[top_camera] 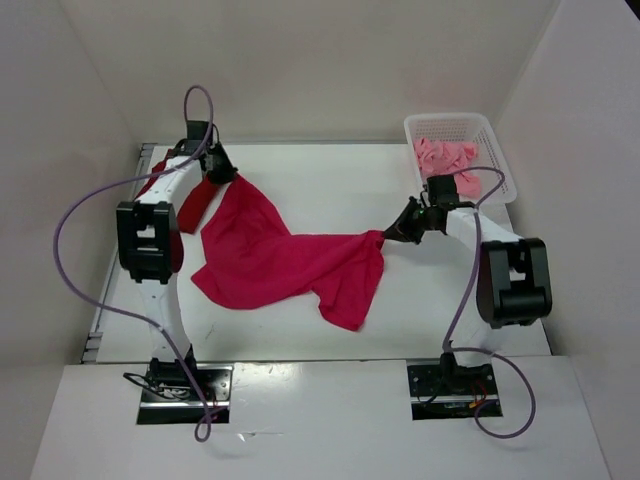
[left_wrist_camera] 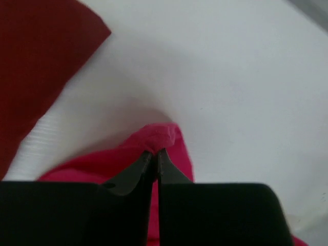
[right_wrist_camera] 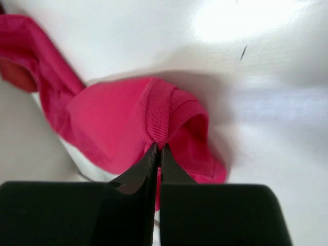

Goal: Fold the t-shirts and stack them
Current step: Flatten out the tshirt

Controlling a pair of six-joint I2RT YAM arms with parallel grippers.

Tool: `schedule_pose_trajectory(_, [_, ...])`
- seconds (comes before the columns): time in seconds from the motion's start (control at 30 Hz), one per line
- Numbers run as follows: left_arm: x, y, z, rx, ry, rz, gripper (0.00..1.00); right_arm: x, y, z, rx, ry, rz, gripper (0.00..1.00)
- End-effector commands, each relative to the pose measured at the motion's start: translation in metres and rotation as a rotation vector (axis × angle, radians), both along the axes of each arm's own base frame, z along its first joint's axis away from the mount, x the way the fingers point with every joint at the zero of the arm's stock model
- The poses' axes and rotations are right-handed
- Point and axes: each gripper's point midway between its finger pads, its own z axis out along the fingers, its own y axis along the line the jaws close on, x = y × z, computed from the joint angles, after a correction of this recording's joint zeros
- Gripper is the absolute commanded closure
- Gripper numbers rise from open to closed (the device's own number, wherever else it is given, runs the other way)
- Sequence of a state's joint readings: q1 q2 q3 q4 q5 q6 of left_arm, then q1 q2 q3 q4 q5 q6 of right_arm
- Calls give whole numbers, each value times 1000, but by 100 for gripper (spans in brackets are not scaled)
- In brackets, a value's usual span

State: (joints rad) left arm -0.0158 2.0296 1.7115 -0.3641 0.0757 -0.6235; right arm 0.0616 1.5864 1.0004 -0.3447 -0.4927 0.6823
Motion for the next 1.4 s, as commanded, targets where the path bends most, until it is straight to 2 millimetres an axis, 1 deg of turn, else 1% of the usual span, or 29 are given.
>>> schedule_pose_trajectory(0.0, [38,-20,84,14,-195,-74,89,64,-9,32,-49,-185,-43,100])
schedule_pose_trajectory(0.07, [41,-20,85,21,-197,-80,72,80,-9,51,-46,-224,-58,91])
schedule_pose_trajectory(0.1, [39,-20,93,21,-210,-79,62,83,-11,54,-52,-234,-65,86])
schedule_pose_trajectory(0.13, [26,-19,92,31,-203,-87,46,84,-11,63,-50,-254,-65,75])
schedule_pose_trajectory(0.17, [18,-18,92,31,-202,-87,40,83,-7,67,-56,-265,-63,71])
schedule_pose_trajectory(0.2, [4,-18,118,31,-259,-86,32,82,-9,78,-62,-294,-72,67])
schedule_pose_trajectory(0.23, [-6,-10,115,38,-255,-68,24,75,-5,76,-61,-288,-62,64])
schedule_pose_trajectory(0.27, [-26,-7,84,48,-183,-58,6,69,1,78,-58,-292,-47,61])
schedule_pose_trajectory(0.3, [-39,-5,80,45,-169,-44,0,63,4,79,-64,-298,-43,60])
schedule_pose_trajectory(0.33, [-58,0,93,46,-185,-34,0,51,7,79,-71,-296,-38,60])
schedule_pose_trajectory(0.37, [-71,-2,88,32,-168,-38,0,43,16,79,-76,-299,-18,58])
schedule_pose_trajectory(0.4, [-94,3,58,19,-95,-25,0,34,19,76,-76,-286,-20,58])
schedule_pose_trajectory(0.43, [-109,5,67,9,-117,-27,0,20,20,74,-76,-281,-21,57])
schedule_pose_trajectory(0.47, [-123,15,59,-9,-89,-1,0,14,24,75,-72,-294,-11,57])
schedule_pose_trajectory(0.5, [-151,16,48,-52,-62,18,1,3,31,68,-63,-272,3,57])
schedule_pose_trajectory(0.53, [-162,22,44,-74,-65,48,14,-2,34,71,-60,-280,13,60])
schedule_pose_trajectory(0.57, [-175,38,38,-91,-49,111,45,-8,36,77,-57,-288,22,72])
schedule_pose_trajectory(0.6, [-189,44,43,-121,-60,163,56,-17,43,74,-56,-278,45,78])
schedule_pose_trajectory(0.63, [-206,49,20,-136,-1,200,64,-26,47,76,-54,-278,61,83])
schedule_pose_trajectory(0.67, [-218,56,8,-150,40,241,73,-29,51,80,-49,-290,75,88])
schedule_pose_trajectory(0.7, [-226,60,1,-152,58,274,75,-39,59,76,-55,-280,100,93])
schedule_pose_trajectory(0.73, [-232,61,-10,-175,90,306,75,-43,63,72,-55,-271,115,93])
schedule_pose_trajectory(0.77, [-249,56,-30,-192,158,324,76,-46,66,76,-51,-283,126,93])
schedule_pose_trajectory(0.9, [-273,64,-55,-255,236,445,70,-60,67,70,-55,-282,140,89])
schedule_pose_trajectory(0.93, [-269,70,-55,-257,213,471,68,-63,71,70,-53,-283,152,89])
schedule_pose_trajectory(1.03, [-268,69,-78,-287,259,507,65,-67,73,66,-60,-280,170,86])
schedule_pose_trajectory(1.07, [-270,69,-87,-294,284,517,62,-67,73,69,-58,-288,169,86])
schedule_pose_trajectory(1.2, [-274,75,-96,-265,293,556,50,-68,74,67,-51,-287,176,86])
schedule_pose_trajectory(1.37, [-275,81,-109,-239,316,579,49,-70,73,63,-54,-278,177,86])
